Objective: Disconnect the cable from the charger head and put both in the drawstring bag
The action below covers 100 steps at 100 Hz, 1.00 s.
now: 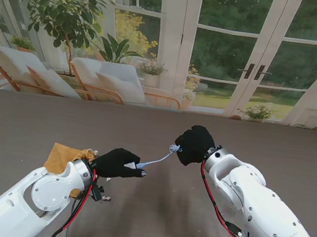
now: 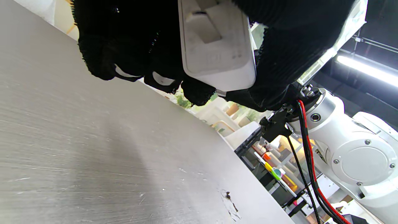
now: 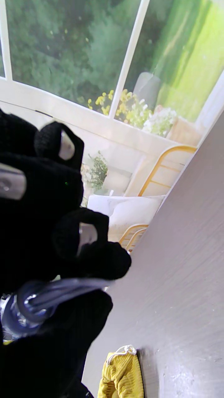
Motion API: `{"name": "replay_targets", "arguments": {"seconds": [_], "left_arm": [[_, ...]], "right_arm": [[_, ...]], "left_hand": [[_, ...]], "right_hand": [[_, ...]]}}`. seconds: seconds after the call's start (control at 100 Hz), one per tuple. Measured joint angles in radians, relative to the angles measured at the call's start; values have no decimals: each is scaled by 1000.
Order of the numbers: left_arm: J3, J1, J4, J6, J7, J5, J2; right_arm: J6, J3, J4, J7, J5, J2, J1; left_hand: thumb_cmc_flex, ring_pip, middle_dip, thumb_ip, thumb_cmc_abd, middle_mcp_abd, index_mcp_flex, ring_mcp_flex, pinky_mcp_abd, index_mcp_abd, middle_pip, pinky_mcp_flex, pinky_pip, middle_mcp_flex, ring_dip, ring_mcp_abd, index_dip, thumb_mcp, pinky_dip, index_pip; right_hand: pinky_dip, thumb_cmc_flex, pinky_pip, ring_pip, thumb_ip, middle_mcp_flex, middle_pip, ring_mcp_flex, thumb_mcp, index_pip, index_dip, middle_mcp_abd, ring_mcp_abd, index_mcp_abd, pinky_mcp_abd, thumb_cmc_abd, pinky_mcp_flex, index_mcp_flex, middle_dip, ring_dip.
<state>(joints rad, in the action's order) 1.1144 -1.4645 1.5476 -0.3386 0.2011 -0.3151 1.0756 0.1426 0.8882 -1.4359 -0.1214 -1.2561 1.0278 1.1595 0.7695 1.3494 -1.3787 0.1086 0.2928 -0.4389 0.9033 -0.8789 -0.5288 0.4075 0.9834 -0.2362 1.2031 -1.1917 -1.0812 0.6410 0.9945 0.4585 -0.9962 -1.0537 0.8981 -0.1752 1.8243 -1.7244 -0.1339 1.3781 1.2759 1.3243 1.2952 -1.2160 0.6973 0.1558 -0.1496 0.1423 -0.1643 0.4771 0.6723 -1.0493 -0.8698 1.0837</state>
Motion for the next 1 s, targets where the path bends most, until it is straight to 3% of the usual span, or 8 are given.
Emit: {"name": "replay_targets", "arguments": {"seconds": [0.15,0.24,0.66,0.89,1.0], "left_arm": [[-4,3,0,0,2,2,-1],[-5,4,0,0,4,3,-1],[-10,8,-1,5,10,7,-2],[-8,9,1,16,16,6,-2],[-7,7,7,28,23,6,-3]], "right_arm": [[15,-4,7,-6,15,0,-1],[27,-11,22,-32,37,1,-4],[59,4,51,-52,143,20,13],[-129,26,24,-15,302,51,52],[-185,30,11,3,318,63,60]], "left_hand": [[0,-2,0,0,0,1,0,1,0,-2,-1,1,0,7,0,0,-4,0,2,0],[0,-10,0,0,0,1,0,1,1,-2,-2,3,0,7,0,-1,-5,0,10,0],[0,-12,0,-1,0,1,0,2,3,-3,-4,10,0,9,0,-2,-10,0,10,0],[0,-12,0,-1,-12,1,0,2,4,-3,-4,11,0,10,0,-3,-10,1,10,0],[0,-12,0,-1,-12,1,0,2,4,-3,-4,11,0,10,0,-3,-10,1,10,0]], "right_hand": [[0,11,0,0,24,0,-1,0,-69,9,0,0,0,-8,0,-94,0,0,4,0],[0,37,0,0,69,0,-1,0,-113,26,41,-1,3,-12,0,-184,0,0,9,0],[0,59,21,-19,71,6,-1,0,-112,50,57,-47,52,-40,61,-217,0,-42,22,0],[27,61,29,-36,80,13,-1,0,-87,52,48,-81,87,-54,99,-192,0,-86,24,0],[30,59,31,-38,80,14,3,0,-79,52,48,-84,90,-55,102,-167,0,-96,24,8]]}}
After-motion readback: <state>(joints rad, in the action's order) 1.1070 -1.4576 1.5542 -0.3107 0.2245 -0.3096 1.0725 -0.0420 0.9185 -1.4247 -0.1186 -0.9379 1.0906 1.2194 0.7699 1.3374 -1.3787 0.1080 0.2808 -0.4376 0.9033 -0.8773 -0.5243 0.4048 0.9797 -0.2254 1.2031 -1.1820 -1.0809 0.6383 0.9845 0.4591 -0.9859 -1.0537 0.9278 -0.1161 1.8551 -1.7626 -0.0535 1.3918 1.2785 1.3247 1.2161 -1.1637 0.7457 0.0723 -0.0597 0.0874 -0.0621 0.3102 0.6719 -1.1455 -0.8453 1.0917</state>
